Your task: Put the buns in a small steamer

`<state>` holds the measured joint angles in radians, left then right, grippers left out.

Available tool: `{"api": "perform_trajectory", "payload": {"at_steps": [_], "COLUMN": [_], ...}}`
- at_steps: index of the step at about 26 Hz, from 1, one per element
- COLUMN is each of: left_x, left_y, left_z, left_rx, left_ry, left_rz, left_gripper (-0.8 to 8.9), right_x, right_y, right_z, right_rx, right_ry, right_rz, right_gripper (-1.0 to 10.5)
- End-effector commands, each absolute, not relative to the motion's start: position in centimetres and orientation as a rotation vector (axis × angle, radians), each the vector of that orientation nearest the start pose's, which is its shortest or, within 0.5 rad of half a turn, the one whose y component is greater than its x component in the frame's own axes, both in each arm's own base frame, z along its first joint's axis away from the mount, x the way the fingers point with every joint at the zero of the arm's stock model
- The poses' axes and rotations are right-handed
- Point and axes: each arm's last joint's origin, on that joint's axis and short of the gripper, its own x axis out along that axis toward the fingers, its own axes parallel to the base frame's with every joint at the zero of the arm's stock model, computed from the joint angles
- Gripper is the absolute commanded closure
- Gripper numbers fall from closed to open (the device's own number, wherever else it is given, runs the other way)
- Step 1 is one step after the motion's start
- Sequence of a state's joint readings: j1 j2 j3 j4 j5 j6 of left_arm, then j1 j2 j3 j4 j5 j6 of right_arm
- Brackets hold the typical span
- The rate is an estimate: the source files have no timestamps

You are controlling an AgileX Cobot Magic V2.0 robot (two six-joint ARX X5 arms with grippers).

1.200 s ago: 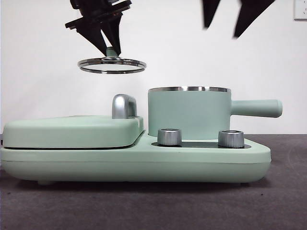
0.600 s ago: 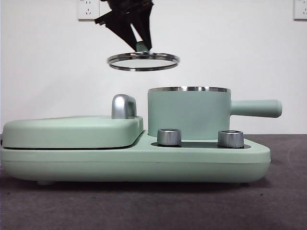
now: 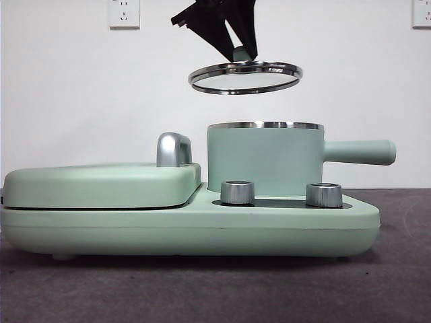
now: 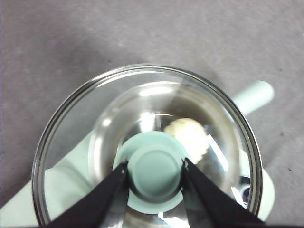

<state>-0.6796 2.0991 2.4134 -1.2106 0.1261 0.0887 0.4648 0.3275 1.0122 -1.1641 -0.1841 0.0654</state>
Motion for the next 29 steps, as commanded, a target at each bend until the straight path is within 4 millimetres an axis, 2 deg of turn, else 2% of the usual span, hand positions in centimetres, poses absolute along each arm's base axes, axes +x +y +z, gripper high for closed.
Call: {"api": "perform_trajectory", "payload": {"at_steps": [1,2,3,9,16,29], "left_x": [32.3,32.1,32.1,32.6,33.9,34.5], "left_y": [-27.7,-27.8,-28.0,-28.7,-30.1,-30.7], "left_z": [40.2,40.2,40.0,38.7,36.2,34.9], "left_rx": [0.325,0.338,0.352,0.361,0.370,0.380], "left_ry": [0.790,0.792,0.797,0.826,0.862,0.881], "left_rz": [-0.818,-0.826,-0.833,-0.875,-0.890,-0.902], "left_gripper": [7.42,7.99,8.09,8.09,8.09,8.09], "right_x": [0.4,0.4,0.4,0.4,0.4,0.4], "right_y": [0.8,0.8,0.8,0.8,0.8,0.8], "right_z": [34.8,34.8,34.8,34.8,34.8,34.8], "right_rx": [0.007,0.007,0.007,0.007,0.007,0.007], "right_ry": [0.493,0.493,0.493,0.493,0.493,0.497], "right_rz": [0.627,0.627,0.627,0.627,0.626,0.624], "right_gripper": [5.5,5.5,5.5,5.5,5.5,5.5]}}
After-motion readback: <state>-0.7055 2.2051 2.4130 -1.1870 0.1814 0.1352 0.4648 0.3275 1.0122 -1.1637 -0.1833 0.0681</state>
